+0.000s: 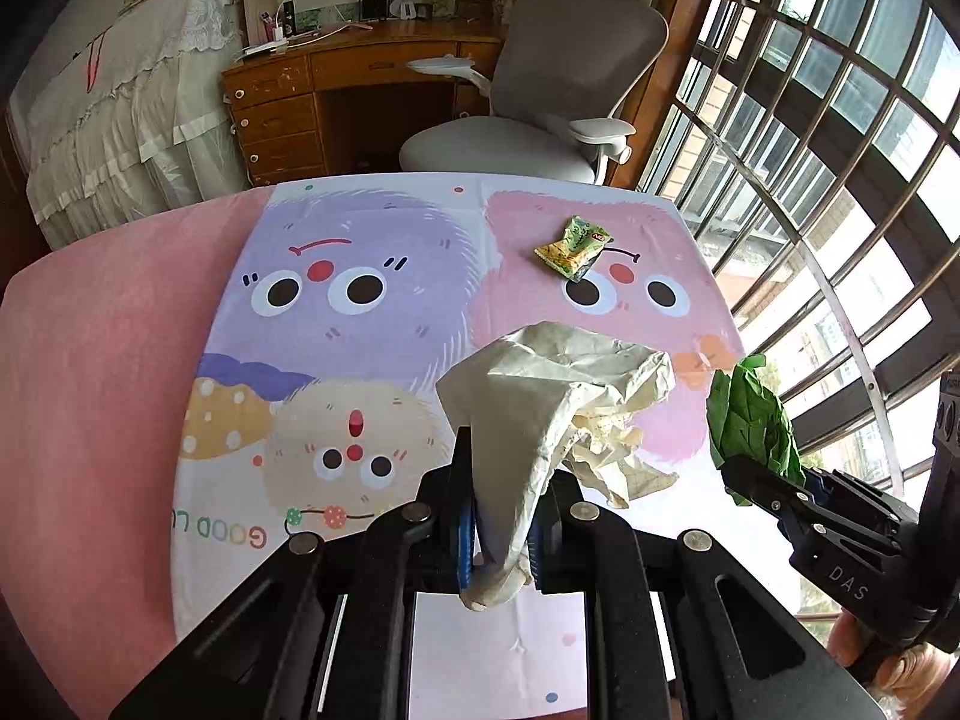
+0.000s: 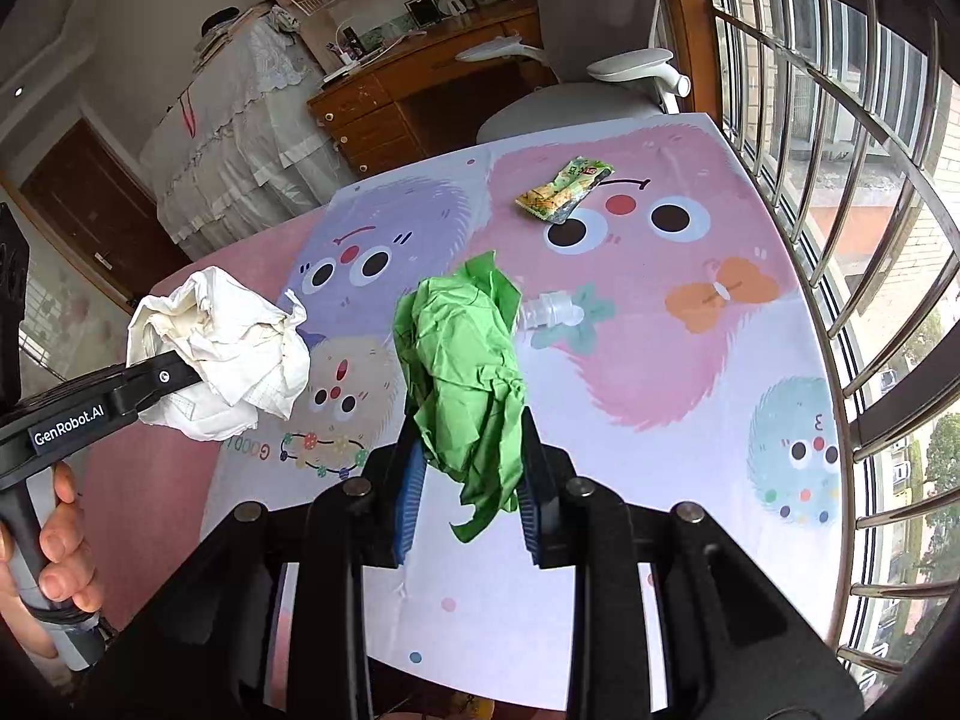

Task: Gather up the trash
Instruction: 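Carry the white tissue and green paper over the bin with both tools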

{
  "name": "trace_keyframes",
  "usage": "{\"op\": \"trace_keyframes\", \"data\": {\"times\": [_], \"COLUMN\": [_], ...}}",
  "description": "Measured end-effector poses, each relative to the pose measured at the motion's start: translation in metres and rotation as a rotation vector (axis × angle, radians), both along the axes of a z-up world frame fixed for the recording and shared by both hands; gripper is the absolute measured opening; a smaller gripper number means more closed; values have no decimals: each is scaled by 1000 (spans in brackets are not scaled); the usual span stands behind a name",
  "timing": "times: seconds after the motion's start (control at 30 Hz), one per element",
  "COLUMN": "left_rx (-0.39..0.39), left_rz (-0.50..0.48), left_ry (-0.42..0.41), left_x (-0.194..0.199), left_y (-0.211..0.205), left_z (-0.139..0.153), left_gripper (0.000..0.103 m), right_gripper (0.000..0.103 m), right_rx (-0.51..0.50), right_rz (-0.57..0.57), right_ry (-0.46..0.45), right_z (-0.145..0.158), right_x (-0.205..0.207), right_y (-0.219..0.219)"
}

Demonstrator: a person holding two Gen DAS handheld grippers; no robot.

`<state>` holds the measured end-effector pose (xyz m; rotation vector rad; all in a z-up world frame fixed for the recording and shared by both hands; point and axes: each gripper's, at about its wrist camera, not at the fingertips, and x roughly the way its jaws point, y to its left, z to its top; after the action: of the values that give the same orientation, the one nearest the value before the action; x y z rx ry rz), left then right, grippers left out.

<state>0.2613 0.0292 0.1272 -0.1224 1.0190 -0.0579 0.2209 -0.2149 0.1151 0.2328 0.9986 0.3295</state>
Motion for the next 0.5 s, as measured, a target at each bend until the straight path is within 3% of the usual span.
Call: {"op": "trace_keyframes", "data": {"times": [0.23, 0.5], "left_rx": [-33, -32], "left_rz": [-66, -163], "left_ry": [-22, 13], "left_x": [-118, -224], "left_y": [33, 59], "left_z": [7, -18], "left_gripper": [13, 13], "right_gripper": [24, 24], "right_rx": [-19, -58], "right_rz": [-68, -115], "right_ry": [-3, 56], "right_z": [9, -9], "right_x": [-128, -252], "right_y": [42, 82]}}
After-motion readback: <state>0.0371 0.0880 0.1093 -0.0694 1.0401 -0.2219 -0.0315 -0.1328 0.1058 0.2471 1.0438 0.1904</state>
